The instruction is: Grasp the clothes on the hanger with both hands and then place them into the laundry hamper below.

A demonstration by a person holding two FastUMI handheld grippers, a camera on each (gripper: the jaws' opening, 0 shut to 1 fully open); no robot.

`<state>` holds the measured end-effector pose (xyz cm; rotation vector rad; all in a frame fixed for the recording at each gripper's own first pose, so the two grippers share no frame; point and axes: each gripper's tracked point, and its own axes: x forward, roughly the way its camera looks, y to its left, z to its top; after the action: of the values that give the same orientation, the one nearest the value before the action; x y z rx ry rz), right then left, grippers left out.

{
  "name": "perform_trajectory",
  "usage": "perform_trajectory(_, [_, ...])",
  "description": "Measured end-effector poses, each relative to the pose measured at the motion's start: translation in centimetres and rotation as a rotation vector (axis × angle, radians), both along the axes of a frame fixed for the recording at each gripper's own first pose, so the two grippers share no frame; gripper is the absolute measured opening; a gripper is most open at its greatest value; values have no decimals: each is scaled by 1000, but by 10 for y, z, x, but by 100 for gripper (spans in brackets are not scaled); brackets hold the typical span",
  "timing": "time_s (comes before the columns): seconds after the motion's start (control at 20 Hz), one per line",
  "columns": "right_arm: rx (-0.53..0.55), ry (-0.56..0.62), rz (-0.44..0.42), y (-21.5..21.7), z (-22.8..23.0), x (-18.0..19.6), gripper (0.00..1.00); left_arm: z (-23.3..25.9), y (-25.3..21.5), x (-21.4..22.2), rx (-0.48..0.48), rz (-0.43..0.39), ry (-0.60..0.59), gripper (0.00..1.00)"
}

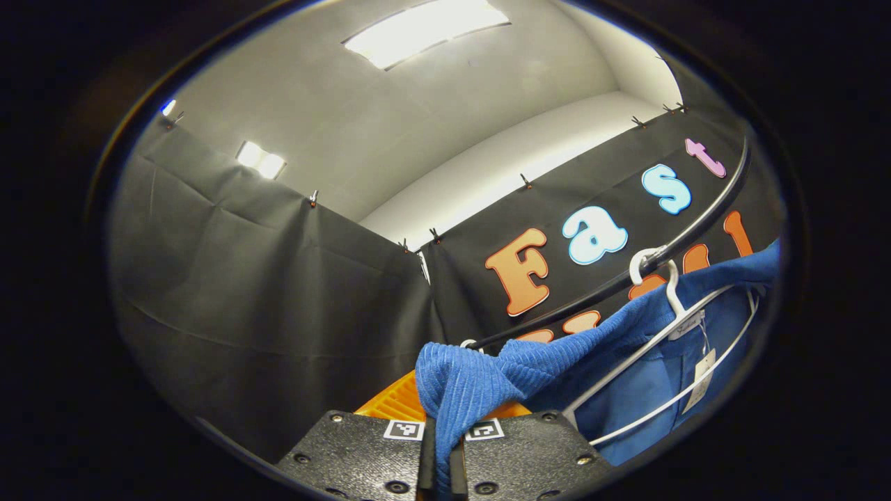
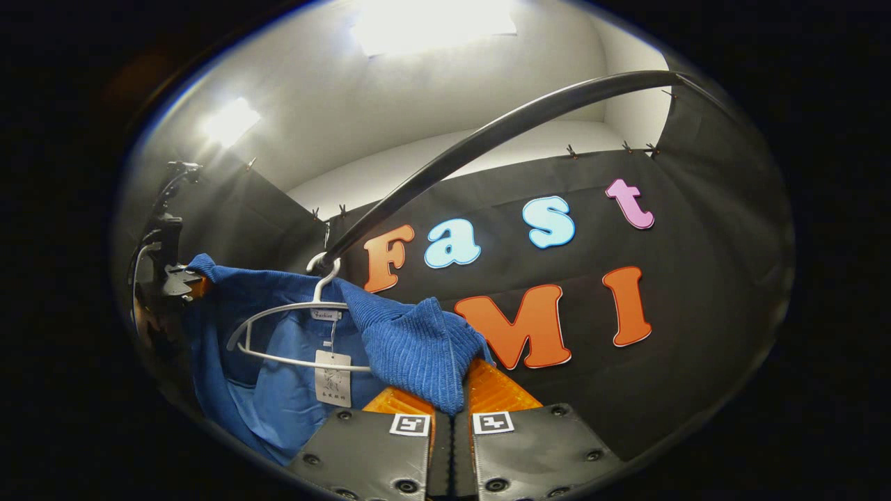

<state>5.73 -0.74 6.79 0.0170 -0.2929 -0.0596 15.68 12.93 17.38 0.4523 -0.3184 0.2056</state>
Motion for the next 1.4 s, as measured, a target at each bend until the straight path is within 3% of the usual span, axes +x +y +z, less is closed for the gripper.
perform_trajectory(0.3, [6,-8,-19,-6,2,4,9,-7,9,39,-46,-106,53,9])
perform_trajectory(0.65, [-10,-2,-33,-11,1,9,9,-86,35,65,-199,-130,187,9])
perform_trajectory(0.85, [-36,1,-43,-9,1,13,9,-129,31,74,-228,-149,241,9])
perform_trajectory(1.2, [-50,-18,-38,-4,9,19,9,-163,29,90,-557,-264,299,9])
perform_trajectory(1.4, [-54,-27,-39,-4,12,21,9,-123,44,90,-664,-334,165,9])
